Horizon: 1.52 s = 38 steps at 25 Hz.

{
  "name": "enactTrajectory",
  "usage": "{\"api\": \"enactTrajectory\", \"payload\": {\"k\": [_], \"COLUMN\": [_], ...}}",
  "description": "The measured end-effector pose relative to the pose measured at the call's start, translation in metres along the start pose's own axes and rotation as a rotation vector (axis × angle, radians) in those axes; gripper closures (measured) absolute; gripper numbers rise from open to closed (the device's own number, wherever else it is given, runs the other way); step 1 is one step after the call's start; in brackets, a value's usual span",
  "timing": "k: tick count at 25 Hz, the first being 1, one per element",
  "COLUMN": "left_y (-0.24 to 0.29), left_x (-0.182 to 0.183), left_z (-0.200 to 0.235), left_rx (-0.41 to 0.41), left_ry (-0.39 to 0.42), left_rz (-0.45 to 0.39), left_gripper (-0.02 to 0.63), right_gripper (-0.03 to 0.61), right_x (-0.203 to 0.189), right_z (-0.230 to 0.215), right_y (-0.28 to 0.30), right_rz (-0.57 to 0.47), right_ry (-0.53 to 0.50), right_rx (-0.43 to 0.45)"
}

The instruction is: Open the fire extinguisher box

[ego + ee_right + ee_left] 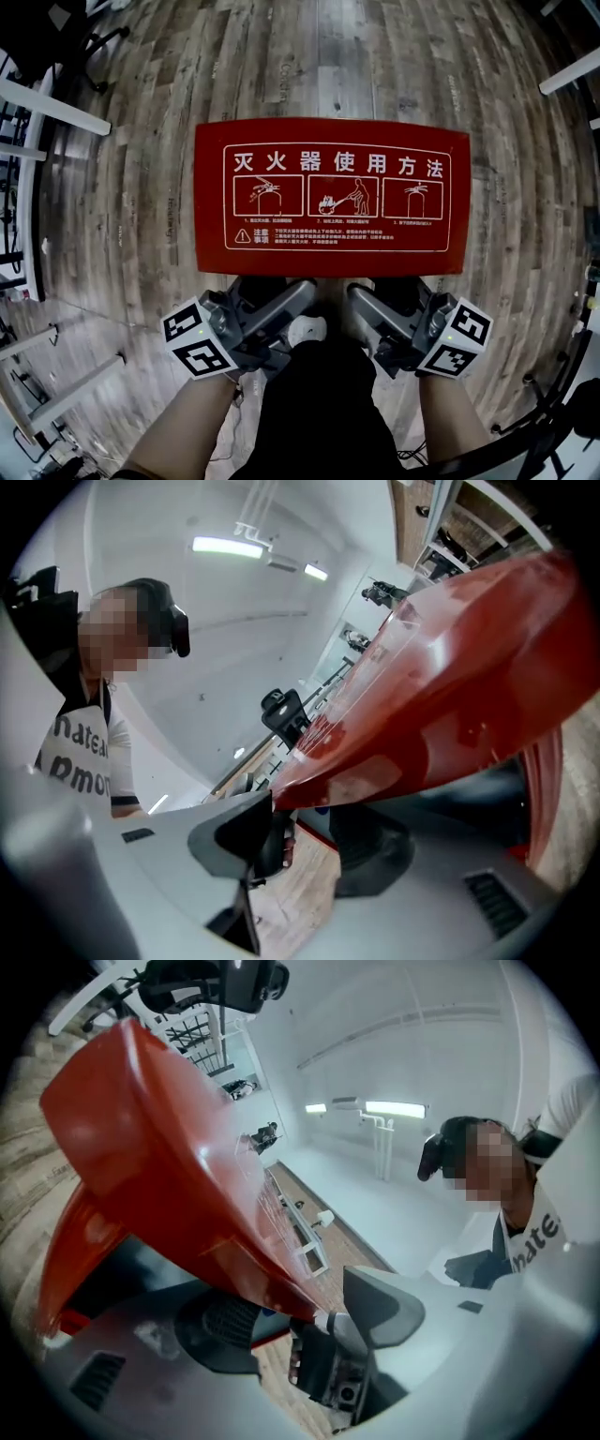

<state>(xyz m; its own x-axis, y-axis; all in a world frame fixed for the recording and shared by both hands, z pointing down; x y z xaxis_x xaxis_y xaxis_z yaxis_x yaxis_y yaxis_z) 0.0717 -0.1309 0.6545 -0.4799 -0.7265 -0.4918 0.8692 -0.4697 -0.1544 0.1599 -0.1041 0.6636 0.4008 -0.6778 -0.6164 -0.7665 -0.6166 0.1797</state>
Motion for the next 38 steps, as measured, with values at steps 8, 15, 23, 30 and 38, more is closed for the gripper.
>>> {"api": "enactTrajectory", "payload": {"k": [8,15,23,30,38], "left_y": [0.0,0.015,0.037,0.05,0.062], "left_x": [0.019,0.052,0.084,0.1,0.127], "left_z": [-0.033,-0.071,-0.087,-0.093,-0.084], "left_rx": [-0.096,-0.119,-0.068,-0.008,0.086], "left_ry": [-0.083,-0.049,-0.065,-0.072,-0.091], "left_rz": [-0.101,-0.107,-0.099,-0.082,-0.075], "left_gripper": [0.36,0.36,0.365,0.374,0.485], "right_gripper": [0.402,0.402,0.403,0.403,0.422], "right_x": [0.023,0.06,0.103,0.129,0.162], "right_z": [0.027,0.062,0.075,0.083,0.089], "right_y": [-0.011,-0.012,-0.01,-0.008,0.005], "right_rz": [-0.072,-0.066,-0.138,-0.252,-0.271], "right_ry": [0.101,0.079,0.251,0.388,0.4], "right_rx": [0.057,0.059,0.029,-0.014,-0.061]}}
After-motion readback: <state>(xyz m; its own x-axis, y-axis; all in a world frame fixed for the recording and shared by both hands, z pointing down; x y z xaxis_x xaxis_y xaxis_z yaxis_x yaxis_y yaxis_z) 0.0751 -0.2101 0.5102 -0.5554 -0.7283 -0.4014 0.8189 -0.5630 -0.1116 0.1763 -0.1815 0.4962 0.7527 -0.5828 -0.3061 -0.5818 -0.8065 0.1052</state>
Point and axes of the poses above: the fingertips, and each gripper's own axes: y forward along the fingers, z to its left, x out of its top, the point moved 1 cm from there along -y, backward along the fingers, and after that the axes turned 6 degrees about -x, right-handed, at the moved point
